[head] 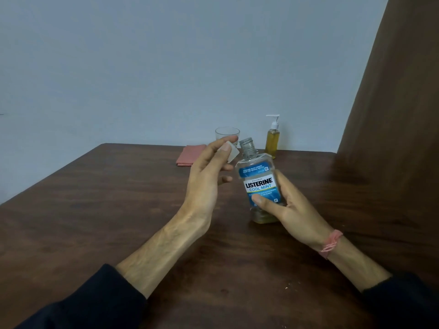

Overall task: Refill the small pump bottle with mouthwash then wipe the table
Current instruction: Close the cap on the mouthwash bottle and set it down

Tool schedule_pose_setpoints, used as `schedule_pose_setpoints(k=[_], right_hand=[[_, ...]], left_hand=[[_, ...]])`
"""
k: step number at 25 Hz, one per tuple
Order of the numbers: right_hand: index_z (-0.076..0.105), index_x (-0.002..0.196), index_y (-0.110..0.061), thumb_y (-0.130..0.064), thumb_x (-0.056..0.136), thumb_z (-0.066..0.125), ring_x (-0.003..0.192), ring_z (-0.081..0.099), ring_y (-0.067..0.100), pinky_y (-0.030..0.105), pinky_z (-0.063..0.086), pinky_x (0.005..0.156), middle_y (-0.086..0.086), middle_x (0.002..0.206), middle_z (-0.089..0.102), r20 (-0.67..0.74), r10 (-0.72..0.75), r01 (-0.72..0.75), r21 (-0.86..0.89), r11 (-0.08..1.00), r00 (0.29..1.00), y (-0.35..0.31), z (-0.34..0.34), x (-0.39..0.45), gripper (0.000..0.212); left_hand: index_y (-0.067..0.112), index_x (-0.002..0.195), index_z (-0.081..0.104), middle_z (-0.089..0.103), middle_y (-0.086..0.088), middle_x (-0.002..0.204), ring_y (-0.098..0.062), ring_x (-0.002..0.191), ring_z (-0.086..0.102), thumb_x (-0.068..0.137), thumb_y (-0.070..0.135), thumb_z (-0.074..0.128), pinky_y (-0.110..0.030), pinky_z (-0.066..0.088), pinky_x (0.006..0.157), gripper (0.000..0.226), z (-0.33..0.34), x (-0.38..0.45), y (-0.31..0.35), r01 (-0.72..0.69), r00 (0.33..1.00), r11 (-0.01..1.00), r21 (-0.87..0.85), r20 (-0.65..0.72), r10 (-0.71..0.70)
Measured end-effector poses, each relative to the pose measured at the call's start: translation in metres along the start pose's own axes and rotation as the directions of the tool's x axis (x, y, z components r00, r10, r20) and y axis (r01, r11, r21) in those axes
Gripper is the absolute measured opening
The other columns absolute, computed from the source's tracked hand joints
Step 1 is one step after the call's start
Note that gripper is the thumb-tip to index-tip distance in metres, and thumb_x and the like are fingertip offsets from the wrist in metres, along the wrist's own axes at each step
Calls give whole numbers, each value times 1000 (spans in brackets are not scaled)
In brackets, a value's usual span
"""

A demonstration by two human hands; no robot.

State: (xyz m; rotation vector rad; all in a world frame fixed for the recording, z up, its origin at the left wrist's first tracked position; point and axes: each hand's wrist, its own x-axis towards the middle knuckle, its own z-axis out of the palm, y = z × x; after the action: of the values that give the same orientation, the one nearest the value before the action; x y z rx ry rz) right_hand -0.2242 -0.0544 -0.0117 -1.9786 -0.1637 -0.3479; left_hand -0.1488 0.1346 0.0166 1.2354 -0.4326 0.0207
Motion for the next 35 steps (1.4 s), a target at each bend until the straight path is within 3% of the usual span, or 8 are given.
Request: schedule_pose_setpoints(k=[5, 11, 15, 19, 24, 29, 32, 35], right_hand=[[59, 132, -51, -37, 98, 73, 119, 73, 2, 23, 61, 97, -22, 127, 76, 37, -33, 34, -10, 999, 999, -11, 3, -7, 40], [62, 140, -35, -36, 99, 74, 121, 74, 8, 30, 62, 101, -13, 130, 77, 64, -63, 65, -37, 997, 996, -11, 5, -9, 43], [61, 140, -37, -38, 97, 73, 121, 73, 3, 24, 61, 100, -19, 130, 76, 75, -52, 55, -43, 998, 996, -11, 6, -9, 45], [60, 141, -37, -40, 95, 74, 122, 72, 2, 25, 61, 101, -19, 130, 75, 83, -53, 57, -50, 997, 995, -11, 6, -8, 48], [48, 145, -42, -49, 90, 74, 120, 74, 4, 33, 61, 102, -20, 128, 77, 48, -57, 60, -62, 996, 997, -9, 6, -9, 62], [39, 145, -43, -52, 88, 73, 118, 76, 4, 42, 60, 106, -18, 128, 78, 59, -31, 35, -69, 997, 998, -7, 4, -6, 66], [45, 148, -39, -46, 94, 74, 126, 73, 10, 49, 60, 108, -11, 136, 74, 60, -55, 58, -47, 997, 997, -2, 3, -5, 62], [53, 150, -42, -42, 96, 74, 132, 68, 8, 46, 60, 110, -14, 138, 72, 50, -76, 79, -46, 996, 996, 3, 4, -3, 58]], left_hand=[[22, 127, 67, 84, 12, 100, -11, 105, 80, 101, 32, 80, -37, 60, 93, 31, -4, -1, 6, -62, 993, 995, -81, -108, 53], [23, 120, 63, 78, -34, 124, -44, 119, 80, 92, 26, 87, -48, 61, 97, 37, -4, -1, 7, -73, 996, 987, -146, -58, 66], [25, 120, 66, 79, -33, 123, -50, 121, 77, 102, 16, 83, -54, 62, 102, 27, -8, 1, 7, -102, 995, 992, -73, -29, 100], [32, 125, 74, 87, -10, 122, -49, 118, 77, 100, 30, 86, -70, 60, 108, 27, -17, 4, 3, -221, 974, 968, 119, 78, 213], [26, 128, 78, 74, -15, 136, -13, 104, 79, 108, 17, 77, -41, 69, 87, 22, -20, 6, 1, -179, 983, 978, 104, 57, 174], [26, 122, 78, 73, -3, 117, -5, 89, 73, 111, 16, 71, -32, 63, 80, 16, -21, 9, 4, -101, 994, 990, 94, 60, 95], [31, 120, 75, 72, -17, 117, -11, 96, 73, 100, 37, 84, -34, 64, 82, 22, -19, 7, 3, -118, 993, 985, 124, 35, 115], [34, 111, 76, 74, -9, 113, -18, 99, 74, 87, 47, 92, -38, 64, 85, 31, -22, 6, 3, -99, 995, 991, 88, -13, 100]])
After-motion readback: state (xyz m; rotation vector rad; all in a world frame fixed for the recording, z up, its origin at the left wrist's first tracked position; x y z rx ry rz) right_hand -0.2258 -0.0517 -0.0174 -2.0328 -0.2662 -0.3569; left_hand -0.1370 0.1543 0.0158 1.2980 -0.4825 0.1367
